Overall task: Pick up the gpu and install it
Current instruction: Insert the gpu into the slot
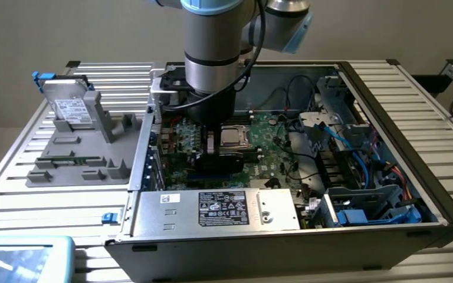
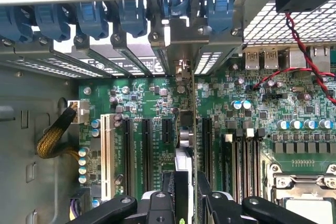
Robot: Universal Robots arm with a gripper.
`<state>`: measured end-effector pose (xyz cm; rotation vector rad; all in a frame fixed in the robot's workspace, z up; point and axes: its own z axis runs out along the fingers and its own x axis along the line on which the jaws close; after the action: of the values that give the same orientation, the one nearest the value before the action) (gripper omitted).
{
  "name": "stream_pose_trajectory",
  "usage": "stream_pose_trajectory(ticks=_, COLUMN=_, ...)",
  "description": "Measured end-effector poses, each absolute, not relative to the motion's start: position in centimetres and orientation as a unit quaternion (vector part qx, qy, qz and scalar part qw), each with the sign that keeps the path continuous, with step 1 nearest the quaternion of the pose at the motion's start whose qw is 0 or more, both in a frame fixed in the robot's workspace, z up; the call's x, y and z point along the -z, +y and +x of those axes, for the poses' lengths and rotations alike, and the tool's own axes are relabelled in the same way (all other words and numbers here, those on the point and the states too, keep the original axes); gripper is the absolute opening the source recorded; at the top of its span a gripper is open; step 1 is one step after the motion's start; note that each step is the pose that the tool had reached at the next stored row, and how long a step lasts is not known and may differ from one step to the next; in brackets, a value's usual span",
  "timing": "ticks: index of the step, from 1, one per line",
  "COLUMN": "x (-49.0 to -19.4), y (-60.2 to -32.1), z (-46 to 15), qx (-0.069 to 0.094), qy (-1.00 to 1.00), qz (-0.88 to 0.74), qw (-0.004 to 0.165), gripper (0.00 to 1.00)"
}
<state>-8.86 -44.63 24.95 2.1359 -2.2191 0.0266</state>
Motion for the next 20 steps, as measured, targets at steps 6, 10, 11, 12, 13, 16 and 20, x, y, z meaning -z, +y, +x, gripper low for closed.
stream_pose_trajectory(ticks=6, x=-24.89, y=-44.64, z=-8.85, qx=-0.009, qy=-0.716, qz=0.697, qw=0.031, gripper=0.28)
stream_pose_trajectory(ticks=10, x=-24.86, y=-44.63, z=-8.85, qx=-0.009, qy=-0.716, qz=0.697, qw=0.031, gripper=0.28)
stream_pose_trajectory(ticks=11, x=-24.83, y=-44.63, z=-8.85, qx=-0.009, qy=-0.716, qz=0.697, qw=0.031, gripper=0.28)
stream_pose_trajectory(ticks=12, x=-24.81, y=-44.64, z=-8.85, qx=-0.009, qy=-0.716, qz=0.697, qw=0.031, gripper=0.28)
stream_pose_trajectory(ticks=13, x=-24.79, y=-44.64, z=-8.85, qx=-0.009, qy=-0.716, qz=0.697, qw=0.031, gripper=0.28)
stream_pose_trajectory(ticks=16, x=-24.75, y=-44.64, z=-8.85, qx=-0.009, qy=-0.716, qz=0.698, qw=0.031, gripper=0.28)
stream_pose_trajectory(ticks=20, x=-24.74, y=-44.64, z=-8.85, qx=-0.009, qy=-0.715, qz=0.698, qw=0.031, gripper=0.28)
